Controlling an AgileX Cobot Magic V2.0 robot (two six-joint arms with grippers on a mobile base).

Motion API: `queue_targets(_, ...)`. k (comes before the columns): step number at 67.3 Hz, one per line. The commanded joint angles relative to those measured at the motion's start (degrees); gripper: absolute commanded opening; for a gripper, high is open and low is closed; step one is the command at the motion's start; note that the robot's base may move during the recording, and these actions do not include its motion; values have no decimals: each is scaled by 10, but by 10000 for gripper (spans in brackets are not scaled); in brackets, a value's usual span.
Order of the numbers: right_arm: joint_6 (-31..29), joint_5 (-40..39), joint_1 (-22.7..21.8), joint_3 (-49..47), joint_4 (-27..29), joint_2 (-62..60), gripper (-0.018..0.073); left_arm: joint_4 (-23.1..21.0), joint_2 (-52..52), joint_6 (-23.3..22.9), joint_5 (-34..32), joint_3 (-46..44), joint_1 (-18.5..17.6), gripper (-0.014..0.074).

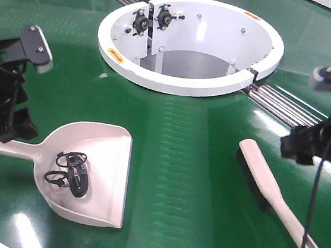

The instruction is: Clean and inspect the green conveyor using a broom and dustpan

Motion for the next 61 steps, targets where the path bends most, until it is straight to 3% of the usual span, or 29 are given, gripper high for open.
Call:
queue_targets(1, -3, -66, -2, -22, 3, -54, 532, -53, -58, -8, -20, -16, -2, 496)
queue_targets(7, -5, -115, -2, -22, 23, -92, 531, -83, -88, -11, -37, -16, -2, 470)
queue_targets(16, -19, -159, -2, -22, 35, -154, 531, -101, -141, -71, -59, -16, -2, 435)
queue_targets(27, -30, -157, -2, -21, 36, -215, 531, -75, -218, -183, -124, -14, -2, 385)
queue_targets(36, -47, -162, -2, -21, 41, -256, 528, -39, -268, -225, -135, -4, -2, 363)
queue_targets(47, -59, -162, -2, 2, 41, -304, 525, -49, -378, -233, -232, 103, -2, 358)
queue_targets(61, -63, -275, -2, 179, 41, -423, 525, -50, -545, -237, -388, 299, -2, 358)
